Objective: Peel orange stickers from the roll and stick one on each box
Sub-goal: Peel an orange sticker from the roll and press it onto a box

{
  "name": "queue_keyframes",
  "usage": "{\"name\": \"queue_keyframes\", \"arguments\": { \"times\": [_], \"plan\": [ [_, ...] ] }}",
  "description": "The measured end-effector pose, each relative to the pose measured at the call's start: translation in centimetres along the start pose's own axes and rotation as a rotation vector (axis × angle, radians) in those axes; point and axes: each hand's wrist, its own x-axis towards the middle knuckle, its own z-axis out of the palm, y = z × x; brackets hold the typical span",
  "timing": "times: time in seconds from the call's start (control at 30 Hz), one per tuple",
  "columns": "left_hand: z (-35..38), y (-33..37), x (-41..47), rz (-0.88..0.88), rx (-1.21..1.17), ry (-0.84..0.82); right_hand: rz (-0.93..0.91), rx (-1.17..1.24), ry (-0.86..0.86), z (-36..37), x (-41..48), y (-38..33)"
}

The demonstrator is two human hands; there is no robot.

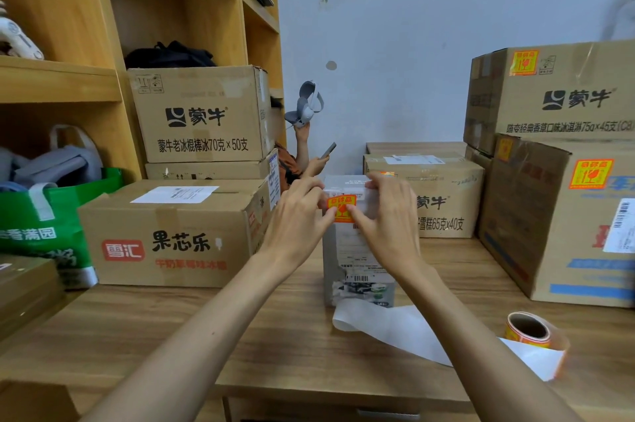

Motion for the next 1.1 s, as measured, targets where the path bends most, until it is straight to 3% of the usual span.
{"name": "queue_keyframes", "arguments": {
  "times": [0.6, 0.87, 1.1],
  "plan": [
    [0.1, 0.5, -0.2, -0.11, 0.224, 0.112, 0.016, 0.115, -0.089, -0.4, 0.4, 0.9],
    [-0.6, -0.8, 0.8, -0.234, -0.219, -0.188, 0.057, 0.185, -0.084, -0.2, 0.7, 0.9],
    [-0.4, -1.2, 1.4, -0.306, -0.481, -0.148, 0.097, 0.241, -0.065, 0.1, 1.3, 1.0]
  ]
}}
